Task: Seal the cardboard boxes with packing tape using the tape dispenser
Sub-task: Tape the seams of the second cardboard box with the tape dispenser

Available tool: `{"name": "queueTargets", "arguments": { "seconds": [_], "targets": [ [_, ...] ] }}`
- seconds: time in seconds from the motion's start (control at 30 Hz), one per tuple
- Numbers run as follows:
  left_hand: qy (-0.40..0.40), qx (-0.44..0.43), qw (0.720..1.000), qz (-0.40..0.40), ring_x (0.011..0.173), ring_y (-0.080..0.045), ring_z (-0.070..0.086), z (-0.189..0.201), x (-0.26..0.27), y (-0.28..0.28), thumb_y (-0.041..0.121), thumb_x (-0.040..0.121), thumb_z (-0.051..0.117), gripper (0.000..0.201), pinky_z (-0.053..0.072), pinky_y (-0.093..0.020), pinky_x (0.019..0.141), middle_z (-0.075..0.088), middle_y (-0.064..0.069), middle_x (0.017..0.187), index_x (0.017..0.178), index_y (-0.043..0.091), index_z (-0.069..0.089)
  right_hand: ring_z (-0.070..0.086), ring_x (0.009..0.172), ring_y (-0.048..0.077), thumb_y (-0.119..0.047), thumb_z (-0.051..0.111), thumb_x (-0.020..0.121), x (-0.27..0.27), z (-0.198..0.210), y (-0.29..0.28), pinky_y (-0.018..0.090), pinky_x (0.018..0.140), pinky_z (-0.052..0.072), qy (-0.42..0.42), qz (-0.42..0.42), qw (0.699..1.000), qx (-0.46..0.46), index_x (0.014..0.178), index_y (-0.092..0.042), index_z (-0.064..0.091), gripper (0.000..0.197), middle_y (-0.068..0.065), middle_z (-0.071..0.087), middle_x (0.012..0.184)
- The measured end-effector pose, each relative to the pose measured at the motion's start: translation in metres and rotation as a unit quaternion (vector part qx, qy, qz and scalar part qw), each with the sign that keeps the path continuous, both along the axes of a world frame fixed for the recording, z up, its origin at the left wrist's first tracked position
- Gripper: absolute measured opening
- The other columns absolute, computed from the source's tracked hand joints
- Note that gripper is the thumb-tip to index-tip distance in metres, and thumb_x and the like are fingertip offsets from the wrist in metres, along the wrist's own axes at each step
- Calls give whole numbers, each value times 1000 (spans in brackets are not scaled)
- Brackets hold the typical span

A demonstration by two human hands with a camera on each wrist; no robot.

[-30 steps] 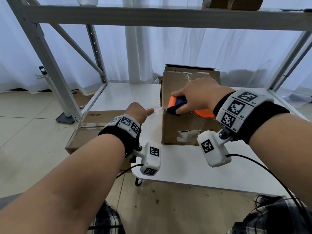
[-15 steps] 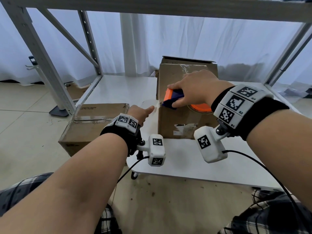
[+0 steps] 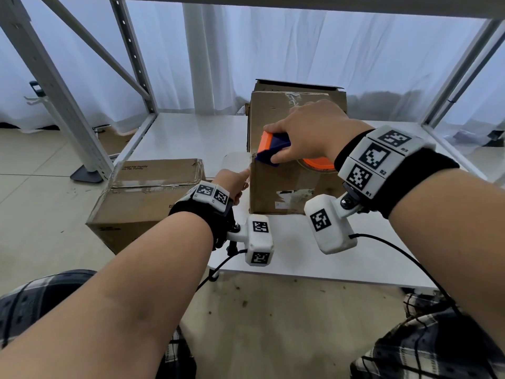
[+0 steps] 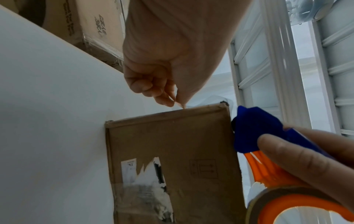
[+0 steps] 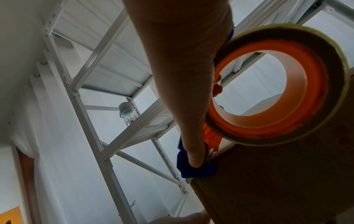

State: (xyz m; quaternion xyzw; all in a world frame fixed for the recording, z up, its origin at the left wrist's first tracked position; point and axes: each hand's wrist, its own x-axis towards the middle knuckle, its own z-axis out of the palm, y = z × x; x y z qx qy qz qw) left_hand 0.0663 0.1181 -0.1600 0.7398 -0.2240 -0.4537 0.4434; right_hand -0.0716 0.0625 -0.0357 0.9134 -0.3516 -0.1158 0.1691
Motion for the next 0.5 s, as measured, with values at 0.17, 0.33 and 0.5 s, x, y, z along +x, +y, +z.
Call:
{"name": "queueTargets", "arguments": {
  "seconds": [0.17, 0.33, 0.5],
  "targets": [
    [-38, 37, 998, -43, 56, -14, 47, 6, 1, -2, 42, 96, 48, 34, 33, -22, 54, 58, -2, 72, 85, 10, 49, 48, 122, 31, -73, 43, 83, -1, -2, 0, 43, 93, 42, -2, 2, 1000, -3, 146, -43, 28, 72, 7, 49, 137],
    [-35, 120, 979, -164, 74, -16, 62, 9, 7, 10, 55, 96, 40, 48, 48, -33, 75, 66, -10, 114, 120, 14, 44, 48, 122, 30, -73, 44, 83, -1, -1, 0, 42, 91, 42, -9, 3, 1000, -1, 146, -43, 29, 71, 6, 49, 137],
    [-105, -125, 986, -13, 75, -22, 57, -1, 1, 0, 11, 92, 57, 9, 54, -37, 80, 60, -9, 79, 88, 4, 60, 48, 122, 31, -72, 45, 83, -2, -3, 0, 39, 88, 40, -10, 5, 1000, -10, 145, -43, 29, 71, 7, 49, 135]
  ]
}}
